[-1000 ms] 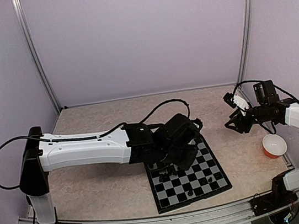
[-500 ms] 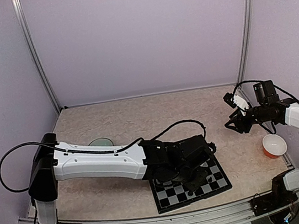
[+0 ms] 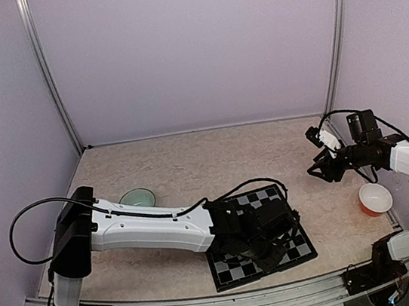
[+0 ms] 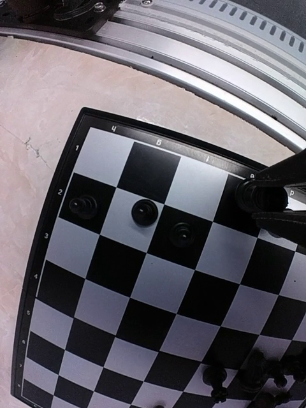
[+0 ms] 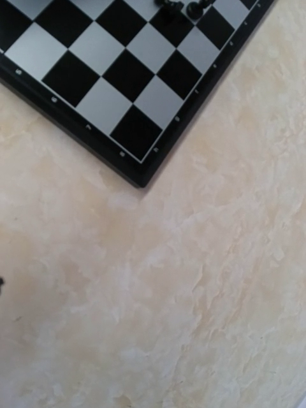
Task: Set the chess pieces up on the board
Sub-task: Place the queen at d8.
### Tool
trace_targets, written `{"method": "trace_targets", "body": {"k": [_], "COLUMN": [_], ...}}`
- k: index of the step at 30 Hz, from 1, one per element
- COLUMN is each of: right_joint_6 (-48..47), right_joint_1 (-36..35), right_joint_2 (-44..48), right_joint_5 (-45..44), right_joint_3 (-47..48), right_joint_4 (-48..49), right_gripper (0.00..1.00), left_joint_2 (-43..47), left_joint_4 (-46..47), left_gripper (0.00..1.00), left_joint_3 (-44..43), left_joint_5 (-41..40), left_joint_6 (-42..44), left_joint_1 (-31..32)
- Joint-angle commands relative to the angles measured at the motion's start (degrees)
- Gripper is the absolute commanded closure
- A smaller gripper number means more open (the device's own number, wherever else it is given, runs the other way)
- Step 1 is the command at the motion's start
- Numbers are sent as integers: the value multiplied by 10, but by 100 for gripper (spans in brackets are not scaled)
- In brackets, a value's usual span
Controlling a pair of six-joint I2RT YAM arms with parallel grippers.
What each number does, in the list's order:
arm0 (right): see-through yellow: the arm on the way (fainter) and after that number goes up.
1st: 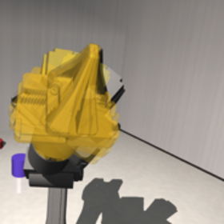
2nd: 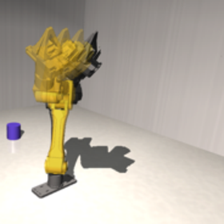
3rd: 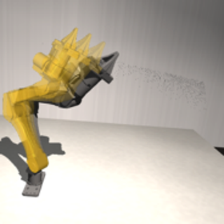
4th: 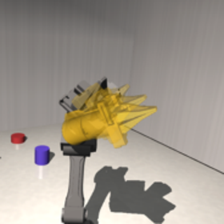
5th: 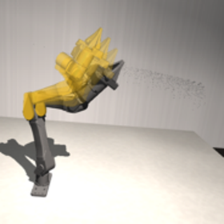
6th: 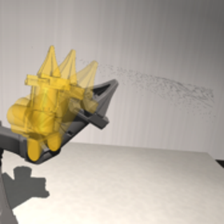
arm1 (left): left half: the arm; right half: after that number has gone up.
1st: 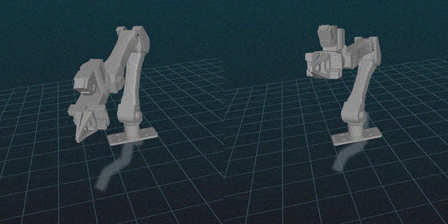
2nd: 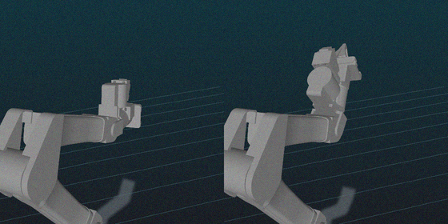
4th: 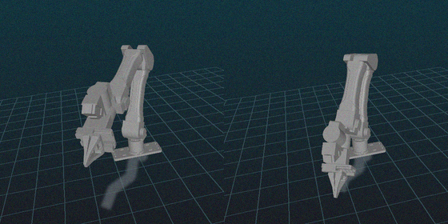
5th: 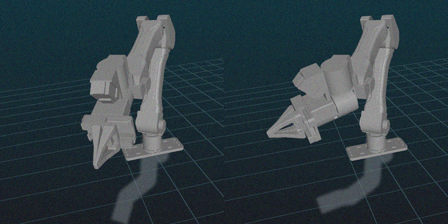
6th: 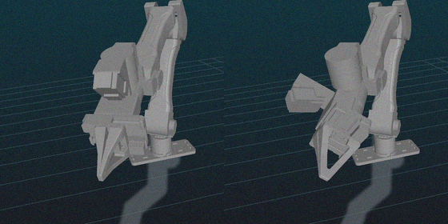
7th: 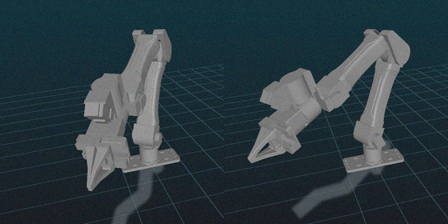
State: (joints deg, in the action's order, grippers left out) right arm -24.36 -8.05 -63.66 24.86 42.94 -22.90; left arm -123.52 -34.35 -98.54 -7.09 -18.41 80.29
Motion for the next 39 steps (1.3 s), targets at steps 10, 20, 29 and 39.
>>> {"method": "trace_targets", "body": {"k": [10, 20, 29, 39], "right_joint_6": [-2, -2, -3, -2], "right_joint_1": [5, 5, 5, 5], "right_joint_2": [1, 1, 1, 2], "right_joint_5": [8, 9, 11, 10], "right_joint_3": [-1, -1, -1, -1], "right_joint_4": [-6, -6, -7, -7], "right_gripper": [52, 52, 52, 52], "left_joint_2": [-21, -28, -3, 109], "left_joint_4": [-5, -11, -7, -12], "left_gripper": [98, 84, 69, 61], "left_joint_3": [-16, -23, -26, 35], "left_joint_5": [2, -12, -8, -105], "left_joint_6": [7, 4, 8, -25], "left_joint_1": [5, 5, 6, -35]}}
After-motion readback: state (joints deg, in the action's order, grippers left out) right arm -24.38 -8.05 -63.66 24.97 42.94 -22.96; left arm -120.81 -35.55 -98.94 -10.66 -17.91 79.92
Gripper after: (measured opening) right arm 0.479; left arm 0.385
